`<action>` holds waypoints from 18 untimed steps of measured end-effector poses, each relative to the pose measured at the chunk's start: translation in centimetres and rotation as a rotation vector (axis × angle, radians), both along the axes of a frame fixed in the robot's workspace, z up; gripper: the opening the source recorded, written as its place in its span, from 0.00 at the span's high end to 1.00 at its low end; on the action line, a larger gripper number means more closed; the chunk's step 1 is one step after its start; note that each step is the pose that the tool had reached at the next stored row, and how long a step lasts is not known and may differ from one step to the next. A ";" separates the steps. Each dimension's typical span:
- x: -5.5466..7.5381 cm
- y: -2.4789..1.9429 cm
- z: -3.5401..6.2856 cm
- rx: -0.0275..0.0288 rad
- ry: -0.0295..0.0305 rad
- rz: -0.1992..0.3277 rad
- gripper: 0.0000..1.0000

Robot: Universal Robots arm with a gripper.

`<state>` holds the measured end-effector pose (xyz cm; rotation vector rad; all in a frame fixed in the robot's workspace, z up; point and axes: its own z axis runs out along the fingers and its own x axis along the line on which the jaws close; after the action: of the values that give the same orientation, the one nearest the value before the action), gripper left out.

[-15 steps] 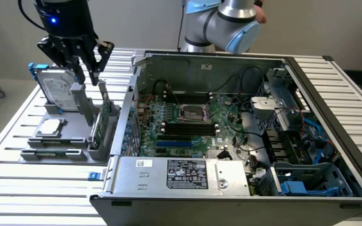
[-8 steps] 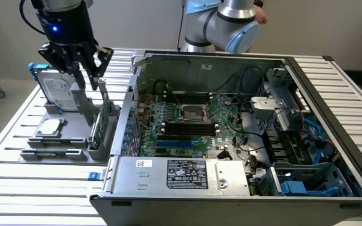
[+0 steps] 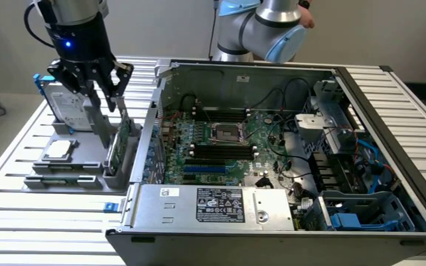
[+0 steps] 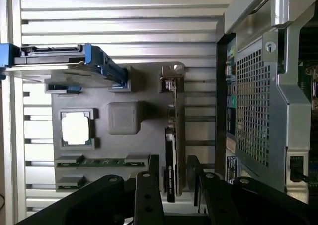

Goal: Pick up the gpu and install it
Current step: 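Pick up the gpu and move the gpu toward the slot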

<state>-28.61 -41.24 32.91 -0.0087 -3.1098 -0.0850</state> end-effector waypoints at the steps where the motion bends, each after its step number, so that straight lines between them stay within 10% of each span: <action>1: 0.0 0.00 -0.18 0.0000 0.0000 0.004 0.64; 18: -0.3 -0.44 -3.27 0.0000 0.0000 0.022 0.62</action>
<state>-28.88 -41.68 29.63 0.0256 -3.1091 -0.0845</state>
